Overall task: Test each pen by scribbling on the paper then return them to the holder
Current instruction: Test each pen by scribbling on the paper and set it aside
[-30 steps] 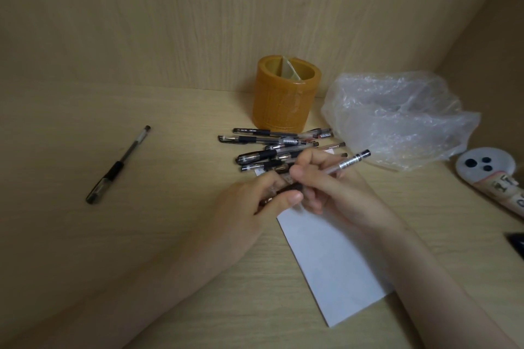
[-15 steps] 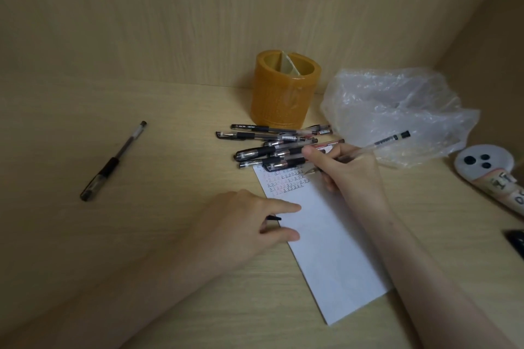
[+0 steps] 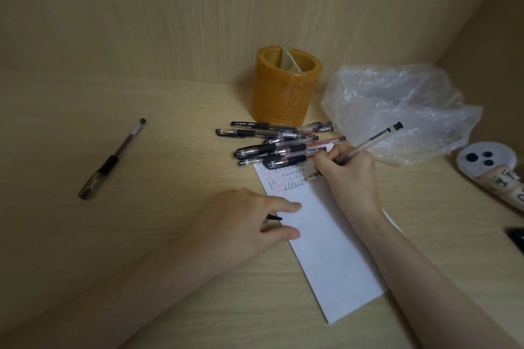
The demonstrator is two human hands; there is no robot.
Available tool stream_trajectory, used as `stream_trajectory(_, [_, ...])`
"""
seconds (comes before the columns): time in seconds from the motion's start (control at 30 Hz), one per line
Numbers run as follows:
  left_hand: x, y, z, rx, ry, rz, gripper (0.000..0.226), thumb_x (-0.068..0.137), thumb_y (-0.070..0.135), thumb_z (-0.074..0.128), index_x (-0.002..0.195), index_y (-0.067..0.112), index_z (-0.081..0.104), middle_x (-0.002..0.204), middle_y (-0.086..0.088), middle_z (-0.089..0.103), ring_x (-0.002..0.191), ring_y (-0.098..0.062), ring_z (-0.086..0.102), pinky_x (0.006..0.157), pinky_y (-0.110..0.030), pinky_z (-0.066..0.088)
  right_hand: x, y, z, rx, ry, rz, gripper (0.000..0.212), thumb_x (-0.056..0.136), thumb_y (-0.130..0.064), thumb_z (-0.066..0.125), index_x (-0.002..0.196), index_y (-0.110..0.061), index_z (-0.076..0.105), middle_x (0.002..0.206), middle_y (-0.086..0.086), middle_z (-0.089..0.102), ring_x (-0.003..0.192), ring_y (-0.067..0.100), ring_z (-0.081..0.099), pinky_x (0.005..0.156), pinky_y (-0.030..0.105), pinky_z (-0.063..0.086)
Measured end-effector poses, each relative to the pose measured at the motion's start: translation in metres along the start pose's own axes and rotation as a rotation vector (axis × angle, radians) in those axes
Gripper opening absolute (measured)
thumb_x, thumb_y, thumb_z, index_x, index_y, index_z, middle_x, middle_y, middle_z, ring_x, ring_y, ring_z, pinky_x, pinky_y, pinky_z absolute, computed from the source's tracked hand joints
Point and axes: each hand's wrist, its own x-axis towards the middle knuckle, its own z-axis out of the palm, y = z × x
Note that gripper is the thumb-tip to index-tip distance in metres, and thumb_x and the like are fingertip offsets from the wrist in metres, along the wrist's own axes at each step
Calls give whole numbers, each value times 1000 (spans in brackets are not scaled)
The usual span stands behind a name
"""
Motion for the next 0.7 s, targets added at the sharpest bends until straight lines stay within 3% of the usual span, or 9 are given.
stream_trajectory(0.1, [0,0,0,0,1,2,43,75,63,56,117,53,53,44,36,44,46,5,43,57,-15,35,0,1,0,-9,-14,-16,35,78,0,61,47,-11,49,42,-10,43,45,3,36,46,14,30])
stream_trajectory(0.23, [-1,-1,1,-9,38,-1,41,76,61,57,116,53,54,38,11,39,48,6,44,54,-11,32,0,2,0,-15,-20,-37,40,79,0,61,45,-15,47,40,-12,42,44,2,35,46,14,29])
stream_trajectory(0.33, [0,-1,0,-10,30,-2,41,76,61,57,116,53,54,41,11,37,51,8,45,50,-11,28,0,2,1,-26,-26,-47,42,80,0,61,44,-16,46,38,-11,41,42,2,35,45,12,28])
stream_trajectory(0.47, [0,-1,0,0,21,-7,41,76,62,56,116,54,53,47,12,43,57,2,48,58,-13,35,0,3,1,-34,-23,-54,41,79,0,61,44,-15,46,39,-11,40,41,2,35,45,12,27])
stream_trajectory(0.57, [0,-2,0,6,26,-6,41,76,62,56,116,54,53,43,13,44,53,4,46,52,-11,29,0,2,1,-45,-9,-60,40,79,0,61,45,-14,46,39,-10,39,40,2,34,45,11,27])
stream_trajectory(0.7, [0,-1,0,5,23,-9,41,76,61,56,117,53,53,44,11,39,52,2,44,57,-15,35,0,2,0,-46,-12,-55,42,80,1,61,45,-16,45,36,-12,41,39,2,35,44,11,27])
